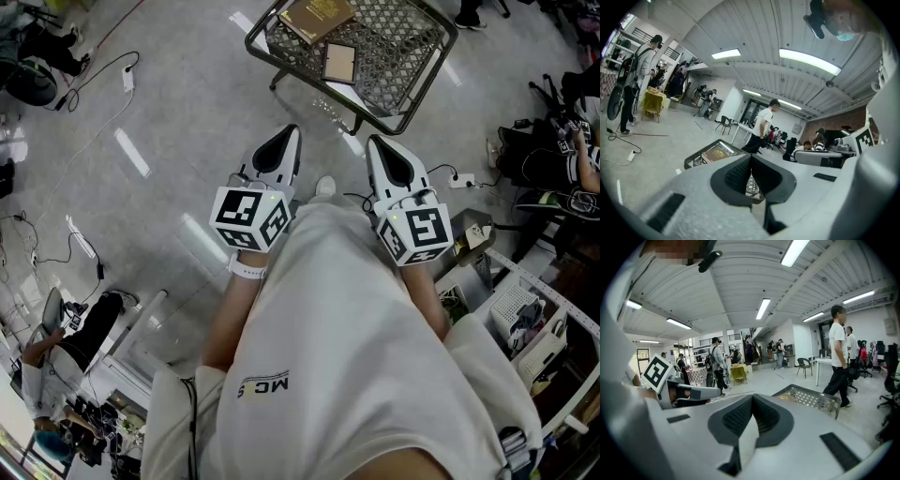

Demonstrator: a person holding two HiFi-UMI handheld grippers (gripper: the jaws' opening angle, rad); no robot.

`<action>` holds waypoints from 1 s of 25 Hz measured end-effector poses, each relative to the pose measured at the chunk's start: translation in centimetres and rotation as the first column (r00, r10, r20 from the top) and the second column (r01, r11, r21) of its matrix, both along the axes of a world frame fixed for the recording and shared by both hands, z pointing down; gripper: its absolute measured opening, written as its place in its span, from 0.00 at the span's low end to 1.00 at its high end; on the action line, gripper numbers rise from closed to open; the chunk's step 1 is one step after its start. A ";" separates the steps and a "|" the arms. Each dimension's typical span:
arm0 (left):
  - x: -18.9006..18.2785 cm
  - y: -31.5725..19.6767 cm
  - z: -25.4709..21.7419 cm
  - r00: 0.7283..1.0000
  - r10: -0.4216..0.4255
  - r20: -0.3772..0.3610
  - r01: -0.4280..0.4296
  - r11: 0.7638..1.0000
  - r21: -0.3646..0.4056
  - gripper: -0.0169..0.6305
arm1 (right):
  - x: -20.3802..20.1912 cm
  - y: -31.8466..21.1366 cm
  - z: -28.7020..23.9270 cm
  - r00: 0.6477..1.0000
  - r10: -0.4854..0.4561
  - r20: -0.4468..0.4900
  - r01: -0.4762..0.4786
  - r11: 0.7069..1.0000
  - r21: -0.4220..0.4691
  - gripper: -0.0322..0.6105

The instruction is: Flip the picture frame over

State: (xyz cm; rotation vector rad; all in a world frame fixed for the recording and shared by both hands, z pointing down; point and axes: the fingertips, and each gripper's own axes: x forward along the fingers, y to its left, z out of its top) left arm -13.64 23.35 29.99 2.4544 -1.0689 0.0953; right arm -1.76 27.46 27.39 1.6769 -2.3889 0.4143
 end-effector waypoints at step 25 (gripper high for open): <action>11.5 3.8 2.1 0.991 -0.024 0.129 0.023 1.000 0.007 0.06 | 12.4 1.1 3.4 0.993 -0.031 0.117 0.030 0.999 0.015 0.08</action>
